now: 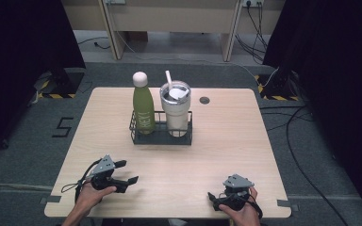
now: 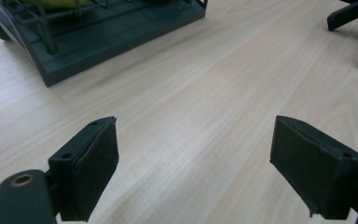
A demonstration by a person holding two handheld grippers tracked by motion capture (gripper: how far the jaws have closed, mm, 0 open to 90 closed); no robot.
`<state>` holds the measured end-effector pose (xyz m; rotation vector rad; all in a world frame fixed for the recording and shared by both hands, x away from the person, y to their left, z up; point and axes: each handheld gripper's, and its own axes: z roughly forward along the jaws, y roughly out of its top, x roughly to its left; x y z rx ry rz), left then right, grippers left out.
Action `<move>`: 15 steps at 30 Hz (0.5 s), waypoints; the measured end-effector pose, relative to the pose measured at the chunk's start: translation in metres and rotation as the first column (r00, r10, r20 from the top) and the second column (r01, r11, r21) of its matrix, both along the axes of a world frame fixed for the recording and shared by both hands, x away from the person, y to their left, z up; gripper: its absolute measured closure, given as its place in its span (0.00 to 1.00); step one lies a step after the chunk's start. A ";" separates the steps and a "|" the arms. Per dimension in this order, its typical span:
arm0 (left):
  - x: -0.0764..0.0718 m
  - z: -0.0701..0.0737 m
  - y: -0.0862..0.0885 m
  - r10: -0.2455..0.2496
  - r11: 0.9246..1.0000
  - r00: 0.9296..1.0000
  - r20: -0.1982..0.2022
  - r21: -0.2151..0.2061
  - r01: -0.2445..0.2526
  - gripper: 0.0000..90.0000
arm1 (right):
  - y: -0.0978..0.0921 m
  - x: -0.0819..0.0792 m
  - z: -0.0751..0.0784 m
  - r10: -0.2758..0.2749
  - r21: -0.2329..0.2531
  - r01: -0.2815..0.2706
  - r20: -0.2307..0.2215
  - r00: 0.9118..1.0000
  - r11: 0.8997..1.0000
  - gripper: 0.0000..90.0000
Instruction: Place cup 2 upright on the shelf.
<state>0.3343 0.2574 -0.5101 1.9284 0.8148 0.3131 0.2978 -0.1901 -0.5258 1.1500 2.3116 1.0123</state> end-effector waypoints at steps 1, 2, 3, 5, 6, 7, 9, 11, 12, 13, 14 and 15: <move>-0.002 -0.002 0.001 0.000 1.000 1.000 -0.006 0.008 0.000 0.16 | 0.000 0.000 0.000 -0.001 0.000 0.001 0.000 1.000 1.000 0.00; -0.002 -0.003 0.001 0.002 1.000 1.000 -0.007 0.011 -0.002 0.16 | 0.000 0.000 0.000 0.000 0.000 0.000 0.000 1.000 1.000 0.00; -0.004 -0.003 0.002 0.004 1.000 1.000 -0.010 0.018 -0.004 0.16 | 0.000 0.000 0.000 0.000 0.000 0.000 0.000 1.000 1.000 0.00; -0.006 -0.004 0.002 0.004 0.999 1.000 -0.004 0.038 -0.004 0.16 | 0.000 0.000 0.000 0.000 0.000 0.000 0.000 1.000 1.000 0.00; -0.007 -0.005 0.002 0.002 0.999 1.000 -0.004 0.047 -0.002 0.16 | 0.000 0.000 0.000 -0.001 0.000 0.001 0.000 1.000 1.000 0.00; -0.008 -0.006 0.002 0.001 0.999 1.000 -0.007 0.051 -0.001 0.16 | 0.000 0.000 0.000 0.000 0.000 0.000 0.000 1.000 1.000 0.00; -0.011 -0.007 0.002 -0.002 0.999 1.000 -0.018 0.050 0.003 0.16 | 0.000 0.000 0.000 -0.001 0.000 0.001 0.001 1.000 1.000 0.00; -0.013 -0.009 0.001 -0.005 0.998 1.000 -0.025 0.060 0.006 0.16 | 0.000 0.000 0.000 -0.002 0.001 0.002 0.002 1.000 1.000 0.00; -0.013 -0.009 0.001 -0.005 0.998 1.000 -0.025 0.060 0.006 0.16 | 0.000 0.000 0.000 -0.002 0.001 0.002 0.002 1.000 1.000 0.00; -0.016 -0.009 0.001 -0.003 0.996 1.000 -0.018 0.084 0.004 0.16 | 0.000 0.000 0.000 -0.001 0.000 0.001 0.001 1.000 1.000 0.00; -0.017 -0.010 0.001 -0.002 0.996 1.000 -0.018 0.094 0.003 0.16 | 0.000 0.000 0.000 -0.001 0.000 0.001 0.000 1.000 1.000 0.00; -0.017 -0.010 0.001 -0.002 0.996 1.000 -0.018 0.094 0.003 0.17 | 0.000 0.000 0.000 -0.001 0.000 0.001 0.001 1.000 1.000 0.00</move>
